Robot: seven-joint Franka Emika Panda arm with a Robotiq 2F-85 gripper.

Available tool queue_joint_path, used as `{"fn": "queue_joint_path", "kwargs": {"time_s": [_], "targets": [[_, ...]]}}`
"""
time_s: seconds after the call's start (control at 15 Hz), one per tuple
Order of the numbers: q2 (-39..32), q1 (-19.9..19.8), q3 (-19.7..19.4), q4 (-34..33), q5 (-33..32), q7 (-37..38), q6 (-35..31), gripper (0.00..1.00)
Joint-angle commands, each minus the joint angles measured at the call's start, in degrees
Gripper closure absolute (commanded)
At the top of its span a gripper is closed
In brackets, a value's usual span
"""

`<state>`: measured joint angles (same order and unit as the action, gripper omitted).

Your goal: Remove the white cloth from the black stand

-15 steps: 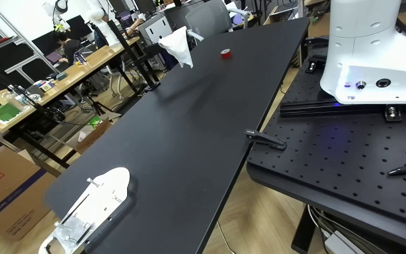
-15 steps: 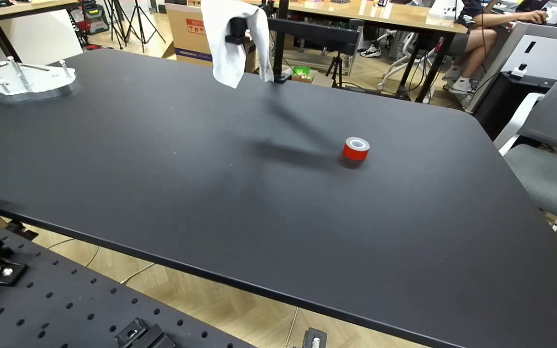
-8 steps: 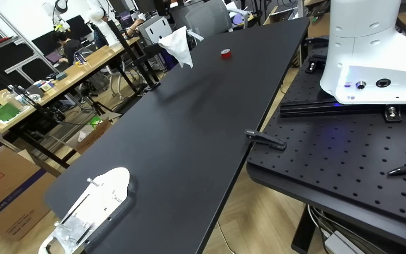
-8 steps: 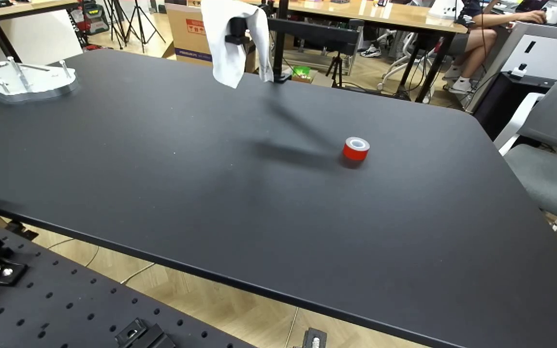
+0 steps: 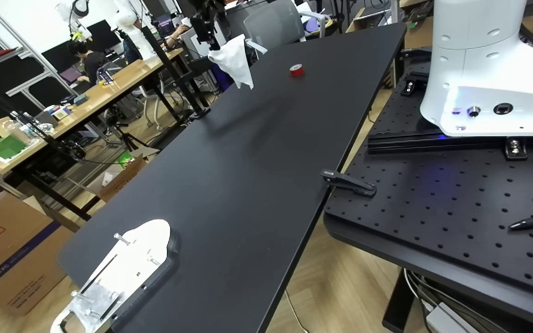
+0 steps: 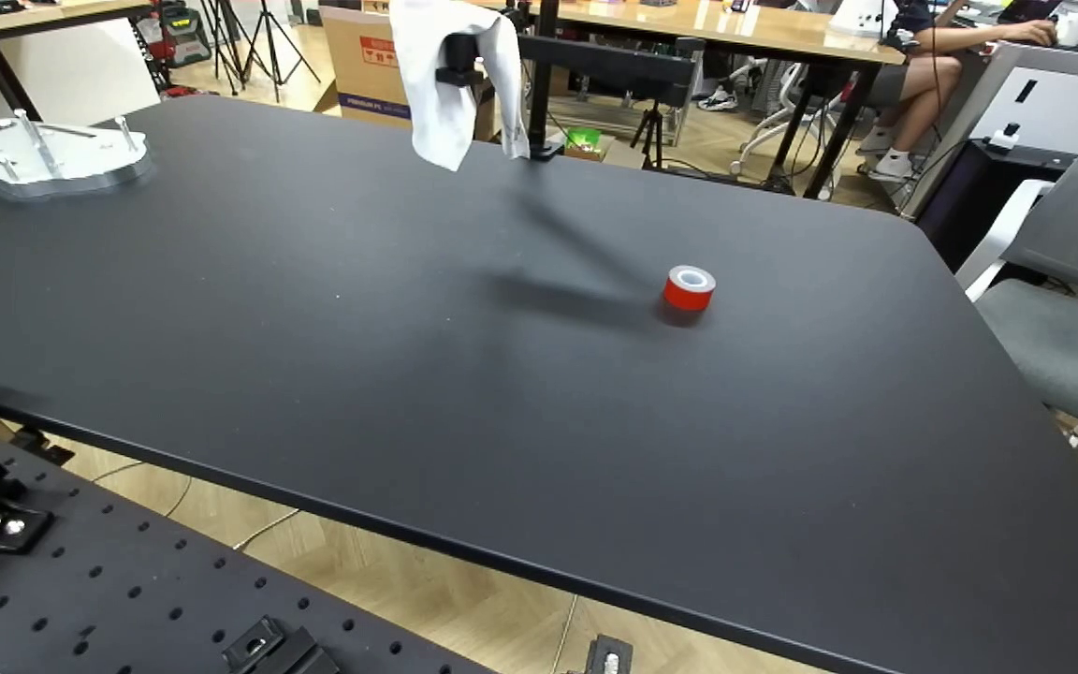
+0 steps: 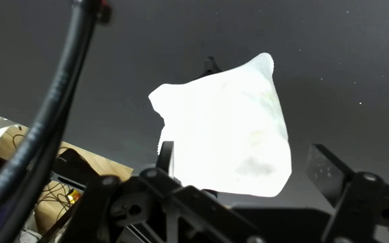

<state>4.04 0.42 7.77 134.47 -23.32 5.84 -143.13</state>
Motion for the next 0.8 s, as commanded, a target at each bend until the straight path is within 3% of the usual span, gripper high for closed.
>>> {"fn": "queue_joint_path", "kwargs": {"time_s": [0.0,0.47,0.53,0.6,0.73], "targets": [[-2.81,1.16,-0.67,-2.45,-2.64,2.65,1.08,0.0],[-6.19,2.31,-1.32,-4.01,-6.16,3.23,0.96,0.0],[-6.49,2.44,-1.47,-4.28,-6.47,3.3,1.0,0.25],[-6.78,2.59,-1.6,-4.53,-6.69,3.25,0.94,0.27],[-7.1,2.85,-1.97,-4.88,-6.91,3.25,0.94,0.43]]}}
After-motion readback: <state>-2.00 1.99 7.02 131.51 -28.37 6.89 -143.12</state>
